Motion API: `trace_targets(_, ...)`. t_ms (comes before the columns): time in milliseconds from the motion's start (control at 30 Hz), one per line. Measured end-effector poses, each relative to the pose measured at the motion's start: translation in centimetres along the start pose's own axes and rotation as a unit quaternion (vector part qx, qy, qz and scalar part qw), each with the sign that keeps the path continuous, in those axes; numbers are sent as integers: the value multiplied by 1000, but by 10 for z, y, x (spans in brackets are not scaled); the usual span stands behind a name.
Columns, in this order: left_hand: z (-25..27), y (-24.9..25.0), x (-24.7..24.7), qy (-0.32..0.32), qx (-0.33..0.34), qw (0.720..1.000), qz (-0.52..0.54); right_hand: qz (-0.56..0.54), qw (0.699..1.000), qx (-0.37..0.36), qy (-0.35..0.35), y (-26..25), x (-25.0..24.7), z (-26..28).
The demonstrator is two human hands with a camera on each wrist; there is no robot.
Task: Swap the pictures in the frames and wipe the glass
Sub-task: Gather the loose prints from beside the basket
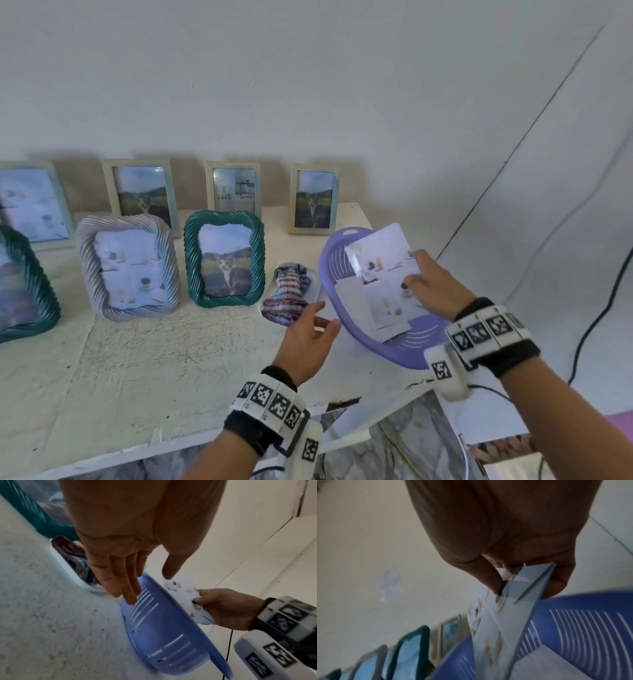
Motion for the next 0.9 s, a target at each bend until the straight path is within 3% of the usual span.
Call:
trace_targets(167, -4, 3, 21, -7, -15, 1000, 6, 155, 977, -7, -144, 23, 34, -52)
trace_targets(400, -3, 7, 24, -2, -69, 995, 65, 215, 956, -23, -199, 23, 49, -68)
trace_targets(533, -3, 11, 25, -10, -107, 990, 96, 211, 963, -45, -161, 24, 36, -62)
trace_targets(667, -8, 11, 28, -6, -130, 984, 122, 211, 972, -98, -32, 27, 6, -45)
trace_targets(767, -12, 11, 28, 12, -134, 982, 133, 236, 966, -86, 59, 41, -8, -25)
trace_targets(900, -19, 13, 26, 35, -125, 984, 125, 177, 983, -24, 48, 69, 7, -7)
Point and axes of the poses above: each hand's wrist, its own z-axis away from the middle knuckle, its own x-axis out of the palm, y = z × x, the point moved 3 cm from there along -z, towards the middle knuckle, and after that the axes turned 13 degrees about y, right-handed, at the moved point
